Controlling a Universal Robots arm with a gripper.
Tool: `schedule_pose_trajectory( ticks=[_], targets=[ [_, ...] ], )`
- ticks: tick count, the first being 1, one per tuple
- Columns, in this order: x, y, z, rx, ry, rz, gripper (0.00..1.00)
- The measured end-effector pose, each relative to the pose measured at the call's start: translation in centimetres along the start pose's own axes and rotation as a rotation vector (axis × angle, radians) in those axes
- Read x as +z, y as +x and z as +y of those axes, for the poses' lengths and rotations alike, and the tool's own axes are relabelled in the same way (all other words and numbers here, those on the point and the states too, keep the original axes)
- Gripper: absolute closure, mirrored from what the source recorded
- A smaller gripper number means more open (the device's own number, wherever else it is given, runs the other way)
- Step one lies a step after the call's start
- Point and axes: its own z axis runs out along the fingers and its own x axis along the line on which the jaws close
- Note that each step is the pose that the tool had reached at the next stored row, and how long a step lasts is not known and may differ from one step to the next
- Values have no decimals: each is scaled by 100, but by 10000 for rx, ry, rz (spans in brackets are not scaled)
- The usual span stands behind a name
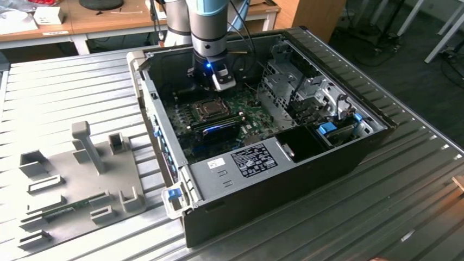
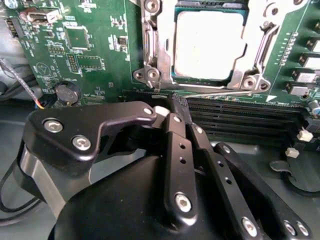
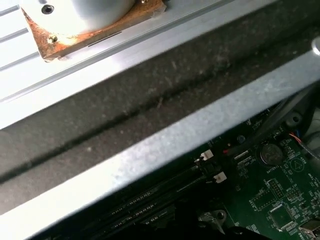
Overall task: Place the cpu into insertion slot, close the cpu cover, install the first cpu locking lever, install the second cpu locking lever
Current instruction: 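Install the first cpu locking lever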
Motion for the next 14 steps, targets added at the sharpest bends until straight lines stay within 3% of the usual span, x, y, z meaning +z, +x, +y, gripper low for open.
schedule_pose_trajectory(
  ticks=[14],
  targets=[
    [34,-9,-30,1,8,0,90]
  ],
)
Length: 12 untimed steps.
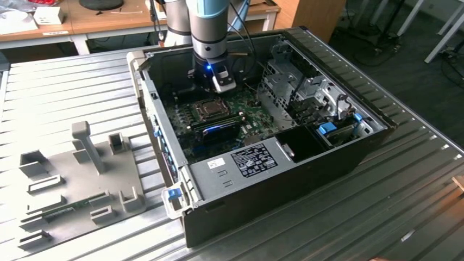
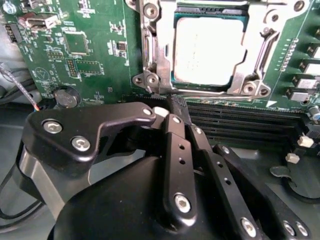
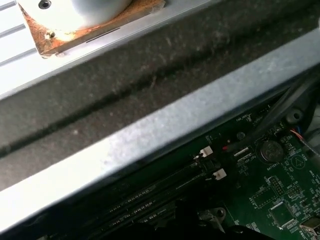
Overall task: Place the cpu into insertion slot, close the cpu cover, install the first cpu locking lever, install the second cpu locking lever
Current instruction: 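Install the first cpu locking lever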
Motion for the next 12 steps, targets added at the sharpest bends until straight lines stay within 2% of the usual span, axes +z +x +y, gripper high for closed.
schedule_pose_trajectory(
  ticks=[12],
  targets=[
    [13,0,-4,0,-3,0,90]
  ],
)
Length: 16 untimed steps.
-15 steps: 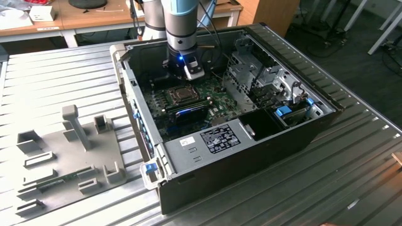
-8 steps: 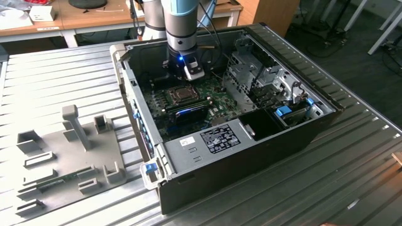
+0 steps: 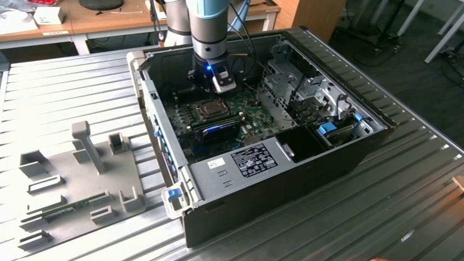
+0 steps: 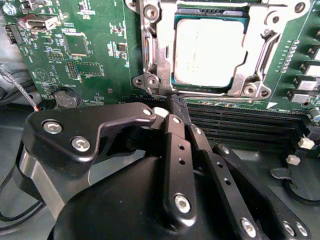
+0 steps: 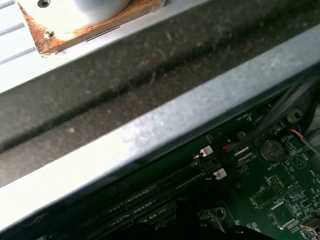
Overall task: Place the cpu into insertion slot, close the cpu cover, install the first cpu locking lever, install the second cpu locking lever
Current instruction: 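Install the first cpu locking lever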
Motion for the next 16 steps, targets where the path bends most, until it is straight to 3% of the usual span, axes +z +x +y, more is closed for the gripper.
schedule_pose_trajectory(
  ticks=[16],
  targets=[
    [9,0,-2,0,-1,0,90]
  ],
)
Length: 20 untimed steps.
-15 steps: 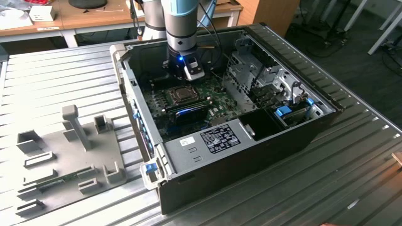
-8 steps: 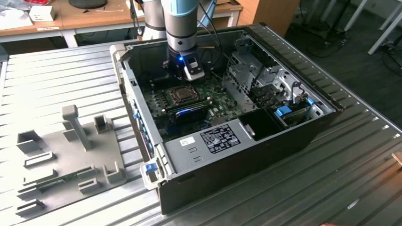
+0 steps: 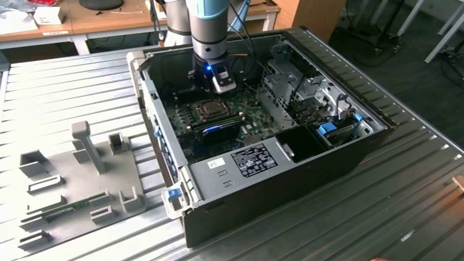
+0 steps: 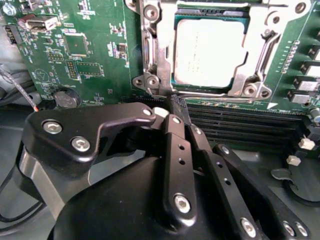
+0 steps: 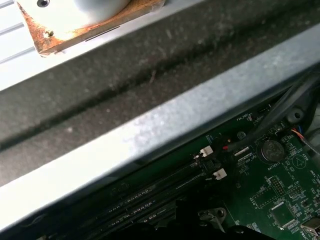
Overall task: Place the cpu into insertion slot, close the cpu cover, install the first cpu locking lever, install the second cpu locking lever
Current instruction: 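Install the first cpu locking lever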
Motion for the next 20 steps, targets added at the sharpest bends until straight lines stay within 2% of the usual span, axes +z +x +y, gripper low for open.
schedule_pose_trajectory(
  ticks=[16,18,20],
  targets=[
    [2,0,0,0,0,0,90],
    [10,-3,-2,0,-31,1,90],
    [3,-5,-6,1,-16,3,90]
  ],
)
